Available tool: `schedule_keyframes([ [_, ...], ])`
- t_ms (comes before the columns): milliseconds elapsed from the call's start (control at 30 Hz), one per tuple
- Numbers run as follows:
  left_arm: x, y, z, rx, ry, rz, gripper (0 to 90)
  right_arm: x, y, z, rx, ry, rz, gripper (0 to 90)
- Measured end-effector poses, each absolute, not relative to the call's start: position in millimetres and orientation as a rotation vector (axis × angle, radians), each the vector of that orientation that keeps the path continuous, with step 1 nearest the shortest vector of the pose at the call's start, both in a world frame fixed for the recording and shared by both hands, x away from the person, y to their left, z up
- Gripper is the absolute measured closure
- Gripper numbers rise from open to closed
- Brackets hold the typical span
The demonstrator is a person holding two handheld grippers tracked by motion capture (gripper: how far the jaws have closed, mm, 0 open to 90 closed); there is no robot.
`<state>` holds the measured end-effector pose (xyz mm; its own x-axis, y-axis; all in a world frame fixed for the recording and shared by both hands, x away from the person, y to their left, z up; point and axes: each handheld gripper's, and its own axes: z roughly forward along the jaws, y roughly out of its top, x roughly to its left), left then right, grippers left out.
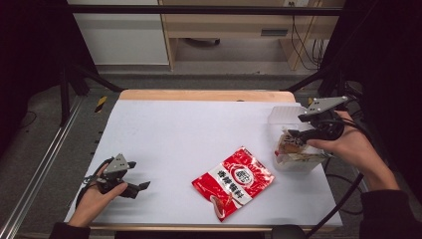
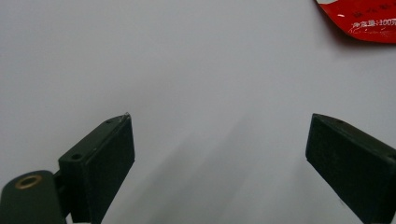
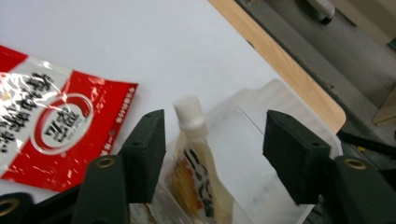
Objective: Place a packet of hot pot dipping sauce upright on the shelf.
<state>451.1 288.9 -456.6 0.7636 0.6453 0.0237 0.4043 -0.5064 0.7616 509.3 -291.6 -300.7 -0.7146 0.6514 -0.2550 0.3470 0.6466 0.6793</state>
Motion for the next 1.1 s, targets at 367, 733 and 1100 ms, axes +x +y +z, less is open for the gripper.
schedule_keyframes([
  [367,451,289,-456,2.175,0.776,0.399,7.8,470,-225,-286,0.706,2.330,0.918,20.5],
  [733,447,291,-455,2.155,0.795,0.439,7.8,458,-182,-325,0.756,2.354,1.004,12.7],
  [1100,436,291,-454,2.154,0.781,0.477,7.5,457,-173,-370,0.887,2.332,0.990,12.1],
])
